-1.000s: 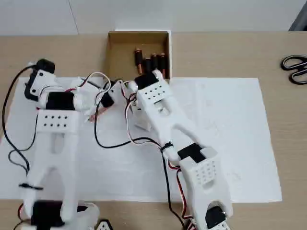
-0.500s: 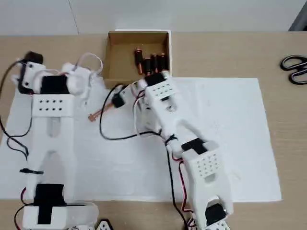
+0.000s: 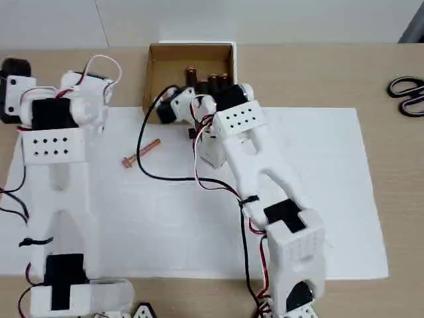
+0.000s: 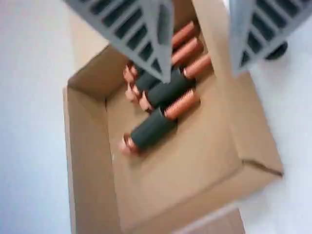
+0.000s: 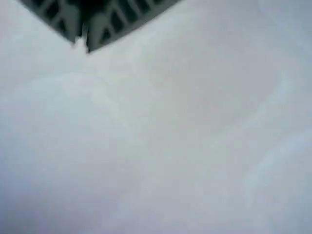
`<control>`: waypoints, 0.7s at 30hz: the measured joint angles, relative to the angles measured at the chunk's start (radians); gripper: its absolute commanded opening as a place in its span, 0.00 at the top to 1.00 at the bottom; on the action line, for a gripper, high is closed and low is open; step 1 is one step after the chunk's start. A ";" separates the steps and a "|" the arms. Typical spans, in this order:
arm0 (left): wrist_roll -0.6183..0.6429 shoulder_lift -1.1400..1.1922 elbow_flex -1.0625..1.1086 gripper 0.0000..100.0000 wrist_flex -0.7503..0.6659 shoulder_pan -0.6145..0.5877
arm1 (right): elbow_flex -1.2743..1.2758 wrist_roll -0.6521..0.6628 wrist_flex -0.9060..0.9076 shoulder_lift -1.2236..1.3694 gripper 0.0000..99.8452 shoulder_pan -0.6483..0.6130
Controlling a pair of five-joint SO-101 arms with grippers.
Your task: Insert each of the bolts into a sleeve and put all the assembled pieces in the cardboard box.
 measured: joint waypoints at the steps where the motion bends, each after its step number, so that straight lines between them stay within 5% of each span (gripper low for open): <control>1: 0.000 0.000 0.000 0.92 0.000 -0.012 | 0.000 -0.029 -0.002 -0.014 0.99 0.008; 9: -0.083 0.000 0.000 0.92 0.097 -0.080 | 0.000 -0.140 -0.150 -0.052 0.80 0.049; 21: -0.150 0.000 0.000 0.92 0.219 -0.081 | 0.002 -0.192 -0.414 0.069 0.84 0.000</control>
